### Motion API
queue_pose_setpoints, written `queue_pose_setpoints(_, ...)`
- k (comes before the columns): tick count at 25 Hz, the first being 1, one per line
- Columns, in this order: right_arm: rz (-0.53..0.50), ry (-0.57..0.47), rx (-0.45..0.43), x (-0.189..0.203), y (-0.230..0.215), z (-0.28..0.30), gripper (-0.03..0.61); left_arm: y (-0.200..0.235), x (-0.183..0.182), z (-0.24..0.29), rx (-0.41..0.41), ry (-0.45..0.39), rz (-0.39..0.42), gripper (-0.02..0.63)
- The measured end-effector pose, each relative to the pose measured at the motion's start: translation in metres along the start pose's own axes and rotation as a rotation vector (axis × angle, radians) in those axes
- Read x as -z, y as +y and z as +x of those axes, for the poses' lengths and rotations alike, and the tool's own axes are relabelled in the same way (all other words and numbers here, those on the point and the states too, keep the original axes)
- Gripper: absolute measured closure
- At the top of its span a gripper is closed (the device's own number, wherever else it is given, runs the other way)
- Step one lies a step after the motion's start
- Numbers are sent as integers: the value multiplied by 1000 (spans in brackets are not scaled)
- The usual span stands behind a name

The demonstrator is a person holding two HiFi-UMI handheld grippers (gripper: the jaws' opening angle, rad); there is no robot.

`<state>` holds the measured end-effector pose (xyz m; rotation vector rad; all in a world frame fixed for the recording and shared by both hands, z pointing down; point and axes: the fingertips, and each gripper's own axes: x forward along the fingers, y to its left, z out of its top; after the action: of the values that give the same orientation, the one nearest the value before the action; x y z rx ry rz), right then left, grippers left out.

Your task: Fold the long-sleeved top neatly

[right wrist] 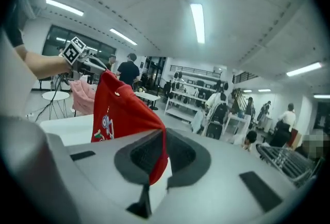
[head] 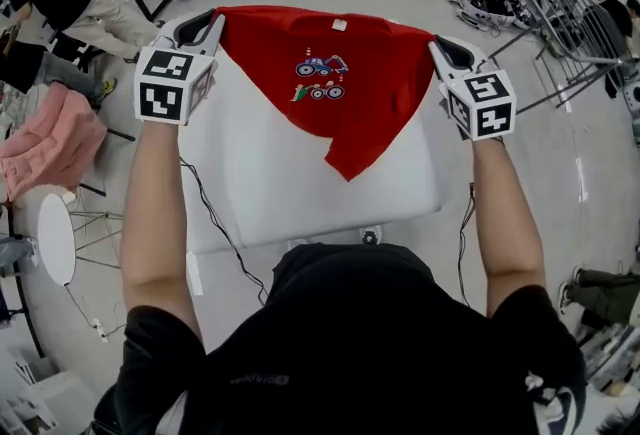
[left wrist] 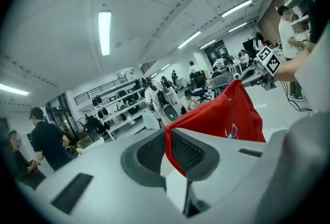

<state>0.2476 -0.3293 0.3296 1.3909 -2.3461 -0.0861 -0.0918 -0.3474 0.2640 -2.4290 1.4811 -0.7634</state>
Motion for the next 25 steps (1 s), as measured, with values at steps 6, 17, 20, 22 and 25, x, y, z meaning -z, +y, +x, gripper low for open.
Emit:
queue_pose_setpoints(6, -147, -126, 56, -108, 26, -10, 554, 59, -16, -76, -81, -106, -34, 580)
queue_pose_setpoints(17, -256, -129, 52, -173, 65, -60, 555, 74, -25, -164, -133, -235, -147, 580)
queue_pose_setpoints(20, -272, -138, 36, -184, 72, -73, 557, 68, -24, -181, -157, -216, -149, 580)
queue_pose_setpoints(22, -290, -149, 21, -186, 74, -84, 557, 57, -25, -195, -185, -205, -140, 580)
queue_pose_setpoints(25, -306, -182, -10, -180, 81, -107, 557, 33, -24, -223, -231, -198, -144, 580)
